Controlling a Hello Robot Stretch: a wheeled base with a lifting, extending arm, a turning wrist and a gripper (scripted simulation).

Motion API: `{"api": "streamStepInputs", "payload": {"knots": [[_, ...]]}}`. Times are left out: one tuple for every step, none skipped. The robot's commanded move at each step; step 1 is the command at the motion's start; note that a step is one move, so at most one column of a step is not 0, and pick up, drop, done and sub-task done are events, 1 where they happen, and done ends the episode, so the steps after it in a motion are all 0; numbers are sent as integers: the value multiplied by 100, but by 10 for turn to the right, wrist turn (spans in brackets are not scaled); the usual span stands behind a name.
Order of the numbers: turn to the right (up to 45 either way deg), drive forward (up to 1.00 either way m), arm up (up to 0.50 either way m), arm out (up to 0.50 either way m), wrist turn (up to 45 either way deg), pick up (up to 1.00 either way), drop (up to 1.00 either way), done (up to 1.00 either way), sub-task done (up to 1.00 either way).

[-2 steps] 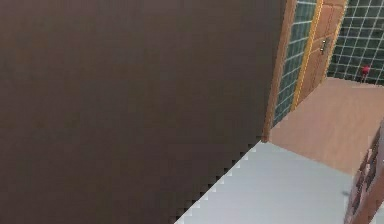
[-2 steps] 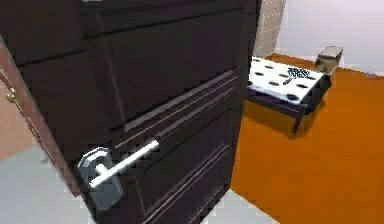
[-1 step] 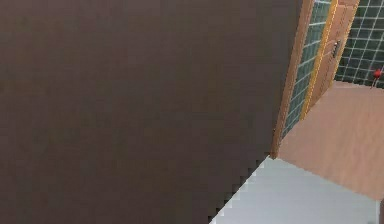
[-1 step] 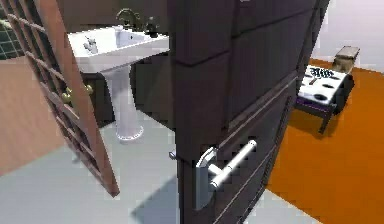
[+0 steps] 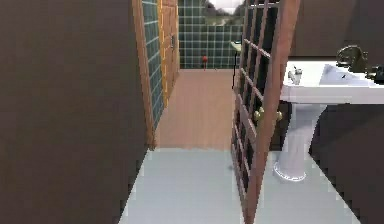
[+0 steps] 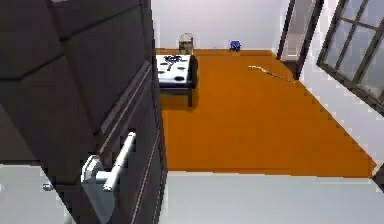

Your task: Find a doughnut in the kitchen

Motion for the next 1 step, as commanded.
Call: {"api": "streamStepInputs", "payload": {"knots": [[0,100,0,0,0,0,0,0,0]]}}
